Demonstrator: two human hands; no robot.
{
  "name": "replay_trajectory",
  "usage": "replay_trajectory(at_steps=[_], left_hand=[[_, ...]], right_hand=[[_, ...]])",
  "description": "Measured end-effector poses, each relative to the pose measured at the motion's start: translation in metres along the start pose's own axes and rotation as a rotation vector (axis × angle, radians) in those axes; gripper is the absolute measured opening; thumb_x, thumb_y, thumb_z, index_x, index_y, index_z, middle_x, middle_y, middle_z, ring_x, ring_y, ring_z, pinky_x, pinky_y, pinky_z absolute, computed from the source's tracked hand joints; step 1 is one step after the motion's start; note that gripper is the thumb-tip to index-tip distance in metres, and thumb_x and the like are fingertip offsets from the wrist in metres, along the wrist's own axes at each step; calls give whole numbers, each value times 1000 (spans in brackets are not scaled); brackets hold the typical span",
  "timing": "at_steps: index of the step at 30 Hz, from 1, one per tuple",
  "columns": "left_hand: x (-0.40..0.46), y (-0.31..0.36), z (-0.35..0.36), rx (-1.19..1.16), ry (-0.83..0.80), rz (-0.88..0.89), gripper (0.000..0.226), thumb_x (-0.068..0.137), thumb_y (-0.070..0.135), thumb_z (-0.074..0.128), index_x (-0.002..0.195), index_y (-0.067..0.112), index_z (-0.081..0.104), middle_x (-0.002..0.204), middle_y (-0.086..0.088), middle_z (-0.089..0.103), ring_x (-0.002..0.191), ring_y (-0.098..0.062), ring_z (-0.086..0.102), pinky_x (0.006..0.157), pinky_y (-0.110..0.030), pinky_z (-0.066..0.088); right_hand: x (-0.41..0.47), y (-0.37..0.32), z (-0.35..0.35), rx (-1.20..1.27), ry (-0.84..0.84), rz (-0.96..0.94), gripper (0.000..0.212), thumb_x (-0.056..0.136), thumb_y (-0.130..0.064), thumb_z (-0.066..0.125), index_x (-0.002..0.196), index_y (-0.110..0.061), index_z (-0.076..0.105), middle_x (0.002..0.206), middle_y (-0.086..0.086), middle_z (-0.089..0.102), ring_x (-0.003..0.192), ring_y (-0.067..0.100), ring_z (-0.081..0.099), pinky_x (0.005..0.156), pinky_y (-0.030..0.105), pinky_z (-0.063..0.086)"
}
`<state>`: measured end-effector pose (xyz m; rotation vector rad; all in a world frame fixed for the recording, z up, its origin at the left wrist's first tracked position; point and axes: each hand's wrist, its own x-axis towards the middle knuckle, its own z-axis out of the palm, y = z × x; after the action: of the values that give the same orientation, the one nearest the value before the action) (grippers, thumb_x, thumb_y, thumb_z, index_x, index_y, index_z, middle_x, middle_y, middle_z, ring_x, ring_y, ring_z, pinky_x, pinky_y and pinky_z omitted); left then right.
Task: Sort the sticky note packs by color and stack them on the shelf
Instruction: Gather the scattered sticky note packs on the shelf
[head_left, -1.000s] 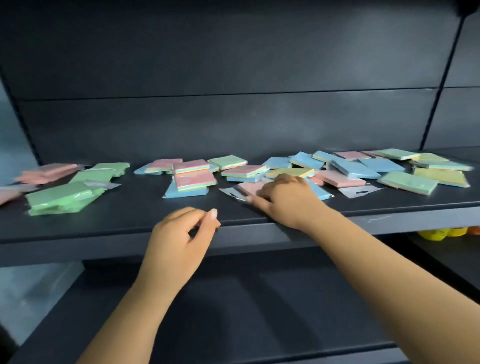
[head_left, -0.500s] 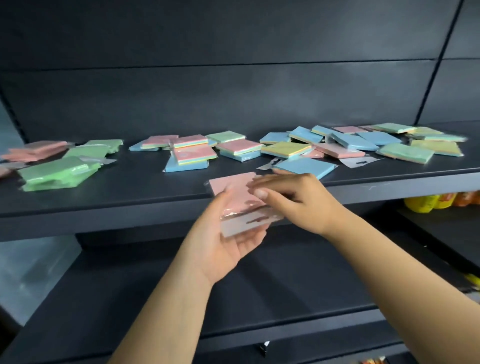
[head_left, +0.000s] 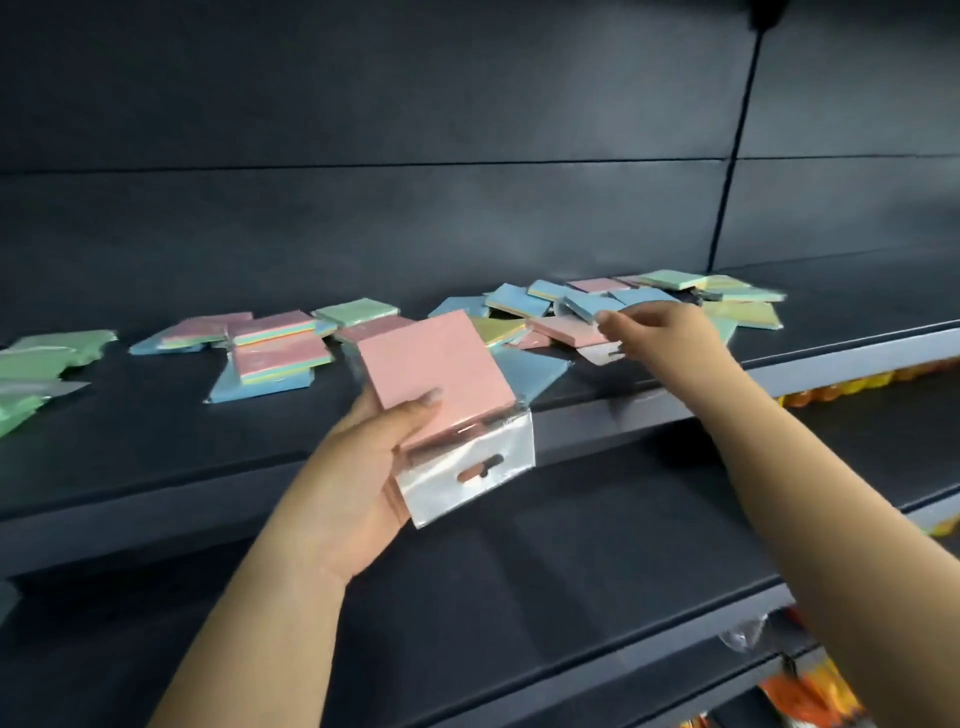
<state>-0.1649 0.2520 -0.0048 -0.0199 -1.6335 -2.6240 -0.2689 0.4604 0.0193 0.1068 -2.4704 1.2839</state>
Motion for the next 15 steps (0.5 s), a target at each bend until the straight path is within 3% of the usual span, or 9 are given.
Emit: replay_trajectory(at_steps=[2,5,7,9,12,15], left_hand=[[3,-14,10,10,21,-17,23,89,12,51,103,26,63,89,0,74,75,-17,70,74,-36,54],[7,-35,26,25,59,-39,21,90,22,52,107,27,63,91,0,75,83,-20,70,76,-38,55],[10,-46,37,15,101,-23,18,90,24,51,102,28,65,87,2,75,75,-17,72,66,-33,58],[12,-56,50,-6,157,22,18,90,22,52,100,27,66,86,2,75,73,-16,72,67,-34,57],[14,-68,63,-23,264,71,20,90,23,52,104,27,65,95,-3,74,84,-20,70,73,-34,53],[14,-77,74,-38,344,82,18,92,22,52,102,28,65,94,0,74,79,-17,71,68,-32,53]], right_hand=[[33,9,-9,-256,-28,134,40,92,-42,50,99,-5,62,96,16,58,86,26,51,74,30,37],[65,22,-6,-579,-243,197,64,91,-55,42,138,-10,40,136,17,45,122,33,44,98,36,35],[78,28,2,-603,-299,232,84,82,-69,43,143,-12,34,145,14,38,131,34,37,105,40,31],[87,30,8,-611,-350,224,96,74,-78,44,144,-14,32,149,13,32,135,35,31,111,45,27],[94,25,2,-643,-496,142,89,82,-70,44,149,-17,19,155,10,22,140,34,24,113,45,23],[95,22,-12,-585,-586,71,79,90,-57,45,150,-16,14,154,10,24,138,32,27,109,39,26]])
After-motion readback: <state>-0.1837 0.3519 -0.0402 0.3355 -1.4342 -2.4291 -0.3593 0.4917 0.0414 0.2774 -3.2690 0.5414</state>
